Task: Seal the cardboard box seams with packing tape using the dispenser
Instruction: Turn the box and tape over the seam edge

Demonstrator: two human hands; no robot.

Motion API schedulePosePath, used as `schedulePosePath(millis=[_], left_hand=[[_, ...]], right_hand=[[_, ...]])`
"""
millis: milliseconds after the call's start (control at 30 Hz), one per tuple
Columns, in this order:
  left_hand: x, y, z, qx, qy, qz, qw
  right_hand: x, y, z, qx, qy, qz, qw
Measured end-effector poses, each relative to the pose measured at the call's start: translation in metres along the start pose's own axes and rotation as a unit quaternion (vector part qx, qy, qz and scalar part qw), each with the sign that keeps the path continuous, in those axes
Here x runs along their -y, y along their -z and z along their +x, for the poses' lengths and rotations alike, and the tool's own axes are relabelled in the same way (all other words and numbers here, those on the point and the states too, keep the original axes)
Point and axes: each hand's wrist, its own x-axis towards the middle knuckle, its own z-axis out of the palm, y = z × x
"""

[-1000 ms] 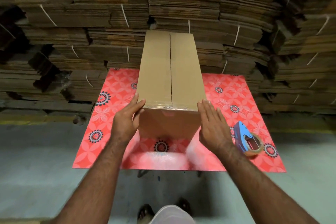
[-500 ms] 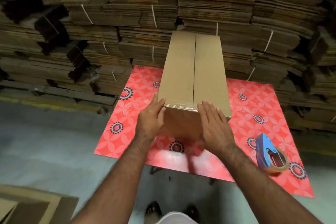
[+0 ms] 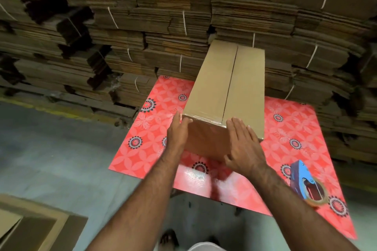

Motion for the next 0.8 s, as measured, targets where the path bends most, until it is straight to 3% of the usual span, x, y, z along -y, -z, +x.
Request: schedulePosePath(millis=[67, 133, 200, 300, 333, 400, 467, 500, 533, 600, 800], left_hand=[[-0.003, -0.005, -0.011, -0.016, 0.002, -0.073, 0.997], [-0.001, -0.012, -0.019, -0.016, -0.03, -0.072, 0.997], [0.004, -0.013, -0.013, -0.016, -0.046, 0.006, 0.999], [0.01, 0.0, 0.002, -0.001, 0.018, 0.131, 0.991], [0.011, 0.003, 0.004, -0.009, -0.003, 0.192, 0.981], [0.01, 0.003, 0.003, -0.04, -0.187, 0.302, 0.934], [0.013, -0.004, 0.006, 0.0, -0.408, 0.379, 0.831], [0.017, -0.008, 0.01, 0.029, -0.469, 0.403, 0.785], [0.018, -0.009, 0.014, 0.05, -0.498, 0.419, 0.757], [0.019, -0.006, 0.022, 0.068, -0.508, 0.441, 0.736], [0.011, 0.005, 0.03, 0.081, -0.514, 0.461, 0.719]], right_hand=[[-0.001, 0.002, 0.0, -0.001, 0.002, 0.007, 1.0], [-0.002, 0.002, 0.0, -0.008, 0.004, 0.01, 1.0], [-0.003, 0.001, 0.0, -0.006, 0.001, 0.016, 1.0], [-0.005, 0.002, -0.001, -0.001, 0.002, 0.009, 1.0], [-0.003, 0.003, 0.0, 0.003, 0.002, 0.004, 1.0], [0.006, 0.007, 0.004, 0.014, -0.02, 0.001, 1.0], [0.021, 0.009, 0.011, 0.005, -0.055, 0.01, 0.998], [0.03, 0.009, 0.015, -0.01, -0.059, 0.019, 0.998], [0.039, 0.006, 0.017, -0.022, -0.05, 0.023, 0.998], [0.05, -0.003, 0.02, -0.045, -0.018, 0.019, 0.999], [-0.002, -0.026, -0.009, -0.091, -0.027, -0.005, 0.995]])
